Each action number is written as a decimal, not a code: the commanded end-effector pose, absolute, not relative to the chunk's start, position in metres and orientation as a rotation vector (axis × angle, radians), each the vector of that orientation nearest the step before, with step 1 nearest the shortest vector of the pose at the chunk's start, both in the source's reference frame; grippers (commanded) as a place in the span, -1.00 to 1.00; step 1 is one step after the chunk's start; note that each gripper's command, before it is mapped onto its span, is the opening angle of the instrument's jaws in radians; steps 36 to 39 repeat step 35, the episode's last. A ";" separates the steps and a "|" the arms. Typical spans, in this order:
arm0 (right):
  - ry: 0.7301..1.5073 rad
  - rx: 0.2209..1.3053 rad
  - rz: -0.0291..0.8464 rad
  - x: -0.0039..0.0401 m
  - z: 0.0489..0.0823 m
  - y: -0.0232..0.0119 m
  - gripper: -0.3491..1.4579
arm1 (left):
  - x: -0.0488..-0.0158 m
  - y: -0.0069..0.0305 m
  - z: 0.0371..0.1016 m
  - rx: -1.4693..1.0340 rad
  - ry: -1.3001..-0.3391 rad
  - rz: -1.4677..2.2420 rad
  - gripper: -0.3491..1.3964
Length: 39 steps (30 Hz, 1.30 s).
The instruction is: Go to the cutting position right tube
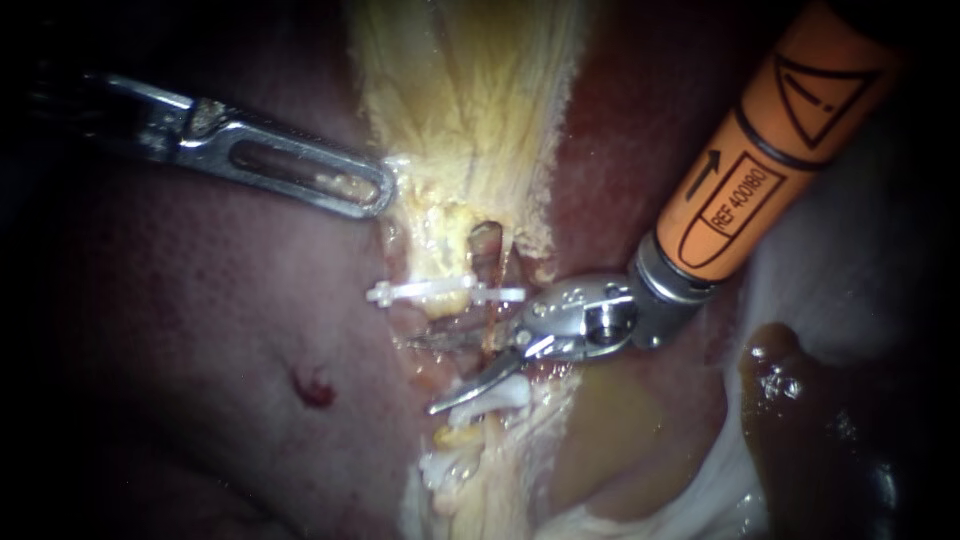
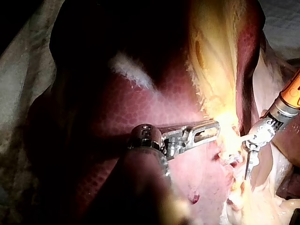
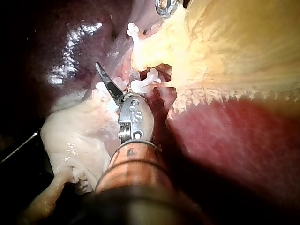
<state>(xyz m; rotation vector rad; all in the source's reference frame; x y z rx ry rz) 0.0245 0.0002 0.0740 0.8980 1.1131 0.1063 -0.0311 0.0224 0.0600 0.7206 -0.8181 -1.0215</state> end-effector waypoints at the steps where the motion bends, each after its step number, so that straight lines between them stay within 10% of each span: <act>1: 1.114 0.893 0.111 0.0245 0.0740 0.0002 0.85 | -0.0311 0.0224 0.0601 0.720 -0.818 -1.022 -1.00; 39: 1.159 0.929 0.116 0.0227 0.0694 0.0002 0.93 | -0.0310 0.0225 0.0602 0.720 -0.818 -1.021 -1.00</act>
